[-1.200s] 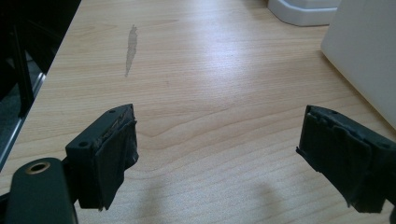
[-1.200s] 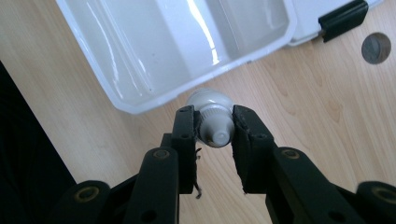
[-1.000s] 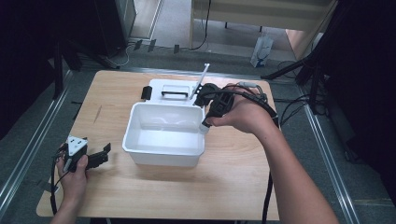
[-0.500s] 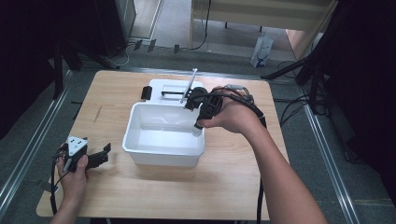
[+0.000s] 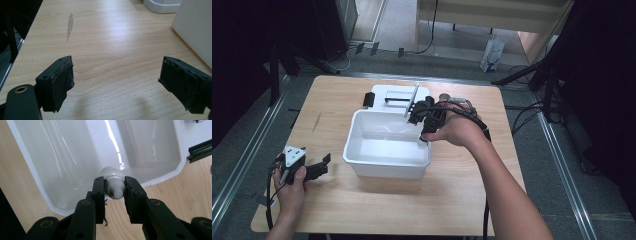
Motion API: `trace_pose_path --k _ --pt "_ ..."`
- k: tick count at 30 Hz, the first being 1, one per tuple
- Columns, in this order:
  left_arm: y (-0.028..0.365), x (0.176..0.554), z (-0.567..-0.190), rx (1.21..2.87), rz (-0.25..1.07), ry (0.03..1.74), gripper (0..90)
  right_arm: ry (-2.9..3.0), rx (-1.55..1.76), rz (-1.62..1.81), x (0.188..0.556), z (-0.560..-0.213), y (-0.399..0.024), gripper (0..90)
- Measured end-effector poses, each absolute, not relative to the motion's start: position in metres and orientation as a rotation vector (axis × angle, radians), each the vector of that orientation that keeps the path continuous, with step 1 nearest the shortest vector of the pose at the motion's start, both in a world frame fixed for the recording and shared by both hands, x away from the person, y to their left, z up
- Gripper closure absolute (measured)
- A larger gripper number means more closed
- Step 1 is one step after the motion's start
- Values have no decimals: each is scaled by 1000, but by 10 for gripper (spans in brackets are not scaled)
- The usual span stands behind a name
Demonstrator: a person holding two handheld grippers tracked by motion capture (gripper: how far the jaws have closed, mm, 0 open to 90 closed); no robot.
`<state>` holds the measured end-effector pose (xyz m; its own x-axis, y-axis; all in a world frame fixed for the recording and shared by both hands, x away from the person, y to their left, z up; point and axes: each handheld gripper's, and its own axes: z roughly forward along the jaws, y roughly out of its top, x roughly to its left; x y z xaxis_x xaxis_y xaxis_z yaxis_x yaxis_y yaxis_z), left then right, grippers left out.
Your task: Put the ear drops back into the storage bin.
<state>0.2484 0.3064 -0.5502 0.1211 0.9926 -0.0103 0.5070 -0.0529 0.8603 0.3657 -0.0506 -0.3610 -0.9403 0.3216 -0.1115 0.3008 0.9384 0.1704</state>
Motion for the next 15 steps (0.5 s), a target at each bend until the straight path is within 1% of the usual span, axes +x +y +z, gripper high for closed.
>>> trace_pose_path --k 15 --pt "306 248 -550 1660 835 1478 129 2909 358 80 372 -399 -34 719"
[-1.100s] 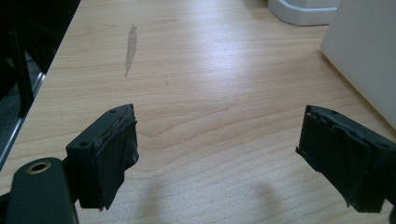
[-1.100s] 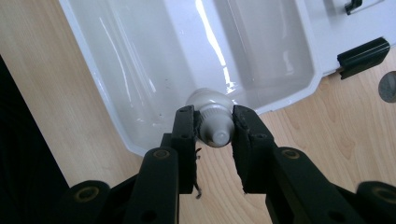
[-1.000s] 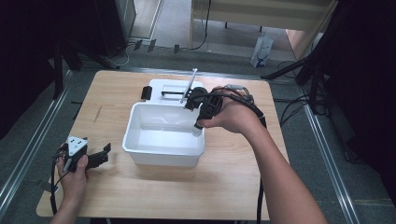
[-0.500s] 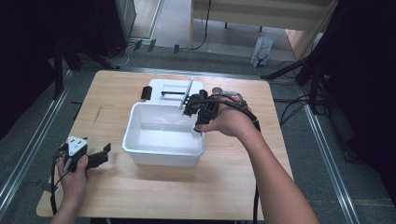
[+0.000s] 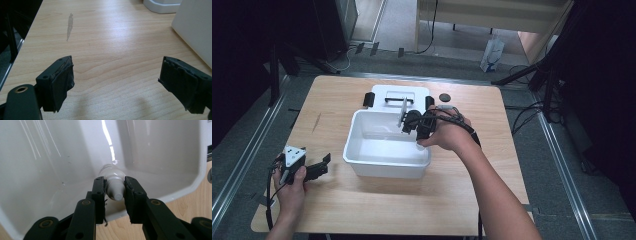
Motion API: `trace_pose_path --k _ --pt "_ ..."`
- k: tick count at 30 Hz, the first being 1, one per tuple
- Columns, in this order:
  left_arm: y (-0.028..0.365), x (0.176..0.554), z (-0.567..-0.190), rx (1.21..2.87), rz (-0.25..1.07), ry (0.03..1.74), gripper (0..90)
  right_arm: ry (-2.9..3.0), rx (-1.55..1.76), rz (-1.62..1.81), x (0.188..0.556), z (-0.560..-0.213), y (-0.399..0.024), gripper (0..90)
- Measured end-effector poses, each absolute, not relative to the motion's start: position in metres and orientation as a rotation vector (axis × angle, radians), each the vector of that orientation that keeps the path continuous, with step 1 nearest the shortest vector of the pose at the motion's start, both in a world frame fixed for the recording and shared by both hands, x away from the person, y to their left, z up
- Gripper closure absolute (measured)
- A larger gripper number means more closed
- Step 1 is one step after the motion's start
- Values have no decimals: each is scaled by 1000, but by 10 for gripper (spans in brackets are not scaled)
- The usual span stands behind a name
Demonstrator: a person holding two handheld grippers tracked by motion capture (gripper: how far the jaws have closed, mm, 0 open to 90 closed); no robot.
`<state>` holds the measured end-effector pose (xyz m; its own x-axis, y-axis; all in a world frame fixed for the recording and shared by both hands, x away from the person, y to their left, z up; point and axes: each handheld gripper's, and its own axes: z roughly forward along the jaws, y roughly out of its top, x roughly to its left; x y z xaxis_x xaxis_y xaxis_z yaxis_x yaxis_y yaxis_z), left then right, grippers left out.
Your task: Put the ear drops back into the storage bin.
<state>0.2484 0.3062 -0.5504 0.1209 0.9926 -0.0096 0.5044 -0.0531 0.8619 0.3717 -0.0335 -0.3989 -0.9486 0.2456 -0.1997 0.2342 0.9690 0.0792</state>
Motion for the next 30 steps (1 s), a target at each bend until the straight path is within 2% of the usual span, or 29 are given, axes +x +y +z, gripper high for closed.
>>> trace_pose_path --k 18,30 --pt "306 248 -550 1663 834 1476 132 2927 301 -30 383 -431 -24 718" --pt "306 248 -550 1663 835 1479 138 2957 332 -99 390 -440 -18 719"
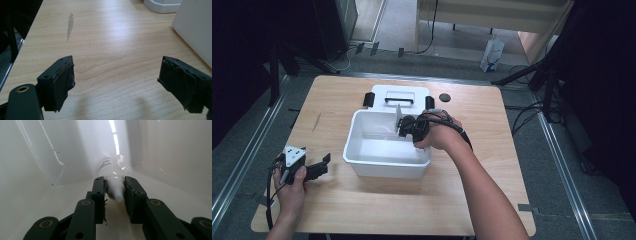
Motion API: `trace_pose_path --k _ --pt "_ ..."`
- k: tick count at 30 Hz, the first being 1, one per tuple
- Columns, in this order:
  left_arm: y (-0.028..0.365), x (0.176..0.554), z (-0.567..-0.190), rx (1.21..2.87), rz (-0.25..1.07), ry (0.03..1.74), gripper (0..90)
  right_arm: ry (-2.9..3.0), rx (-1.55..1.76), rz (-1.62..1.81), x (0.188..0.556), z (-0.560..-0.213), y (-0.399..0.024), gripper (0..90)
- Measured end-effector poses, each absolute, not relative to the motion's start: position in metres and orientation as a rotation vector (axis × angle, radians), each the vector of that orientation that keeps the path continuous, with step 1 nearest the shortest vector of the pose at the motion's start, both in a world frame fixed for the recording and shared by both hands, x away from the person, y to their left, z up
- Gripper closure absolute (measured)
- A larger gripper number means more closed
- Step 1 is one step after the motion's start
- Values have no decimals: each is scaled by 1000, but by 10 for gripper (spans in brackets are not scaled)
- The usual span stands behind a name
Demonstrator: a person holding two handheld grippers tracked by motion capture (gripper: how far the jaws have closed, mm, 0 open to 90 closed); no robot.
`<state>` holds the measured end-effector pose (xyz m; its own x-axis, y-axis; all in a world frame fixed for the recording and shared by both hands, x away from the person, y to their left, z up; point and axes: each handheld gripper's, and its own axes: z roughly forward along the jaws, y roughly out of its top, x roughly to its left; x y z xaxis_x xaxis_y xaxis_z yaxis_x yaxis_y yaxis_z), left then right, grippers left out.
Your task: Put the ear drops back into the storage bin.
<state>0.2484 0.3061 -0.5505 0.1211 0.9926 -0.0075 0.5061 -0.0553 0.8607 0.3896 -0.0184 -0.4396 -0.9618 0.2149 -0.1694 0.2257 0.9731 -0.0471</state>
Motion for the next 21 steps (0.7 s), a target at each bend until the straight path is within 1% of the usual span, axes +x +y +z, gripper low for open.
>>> trace_pose_path --k 21 --pt "306 248 -550 1662 833 1484 139 2966 338 -116 391 -442 -17 713"
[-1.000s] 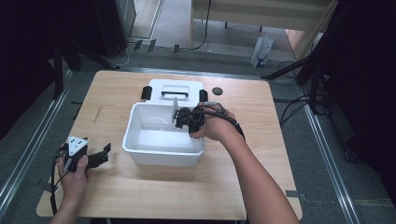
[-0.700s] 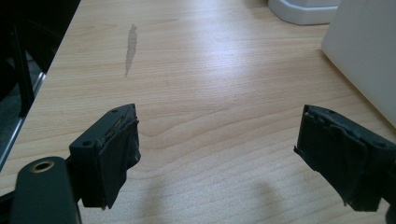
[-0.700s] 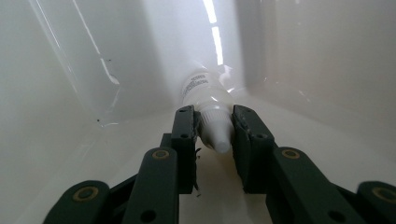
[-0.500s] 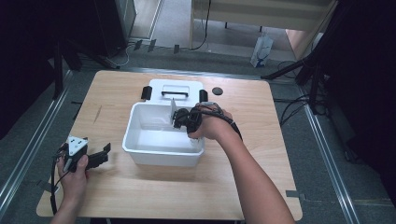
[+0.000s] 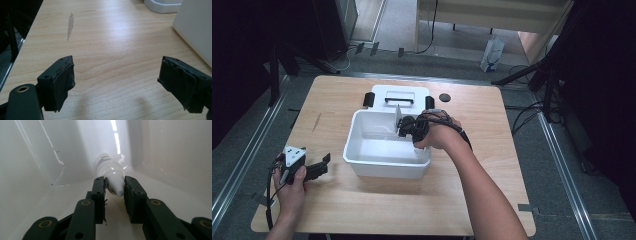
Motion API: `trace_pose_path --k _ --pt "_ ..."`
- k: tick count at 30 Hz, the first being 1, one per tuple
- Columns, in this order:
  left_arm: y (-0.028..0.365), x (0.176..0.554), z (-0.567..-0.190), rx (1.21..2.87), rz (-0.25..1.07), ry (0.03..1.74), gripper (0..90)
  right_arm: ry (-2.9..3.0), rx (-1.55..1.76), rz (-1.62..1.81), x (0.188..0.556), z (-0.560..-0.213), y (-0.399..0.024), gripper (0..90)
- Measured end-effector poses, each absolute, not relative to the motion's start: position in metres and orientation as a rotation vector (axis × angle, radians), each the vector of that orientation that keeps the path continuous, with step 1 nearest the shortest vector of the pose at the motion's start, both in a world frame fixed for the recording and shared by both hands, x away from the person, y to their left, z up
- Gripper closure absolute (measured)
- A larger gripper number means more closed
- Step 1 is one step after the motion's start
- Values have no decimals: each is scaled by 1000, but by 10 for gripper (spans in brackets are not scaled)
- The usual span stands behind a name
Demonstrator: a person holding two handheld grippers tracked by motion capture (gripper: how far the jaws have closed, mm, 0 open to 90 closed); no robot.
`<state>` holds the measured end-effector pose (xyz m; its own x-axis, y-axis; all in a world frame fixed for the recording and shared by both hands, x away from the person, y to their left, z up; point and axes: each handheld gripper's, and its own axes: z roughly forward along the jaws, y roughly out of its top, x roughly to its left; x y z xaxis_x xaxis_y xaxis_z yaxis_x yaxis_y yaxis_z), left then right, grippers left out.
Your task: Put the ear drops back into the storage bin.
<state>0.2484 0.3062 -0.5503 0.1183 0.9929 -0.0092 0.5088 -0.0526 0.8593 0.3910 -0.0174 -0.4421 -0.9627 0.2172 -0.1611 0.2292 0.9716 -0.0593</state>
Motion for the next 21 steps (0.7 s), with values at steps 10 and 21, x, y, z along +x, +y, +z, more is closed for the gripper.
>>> trace_pose_path --k 10,21 --pt "306 249 -550 1657 832 1484 139 2954 374 -13 390 -425 -24 597" --pt "306 249 -550 1664 833 1483 139 2911 410 140 378 -385 -38 461"
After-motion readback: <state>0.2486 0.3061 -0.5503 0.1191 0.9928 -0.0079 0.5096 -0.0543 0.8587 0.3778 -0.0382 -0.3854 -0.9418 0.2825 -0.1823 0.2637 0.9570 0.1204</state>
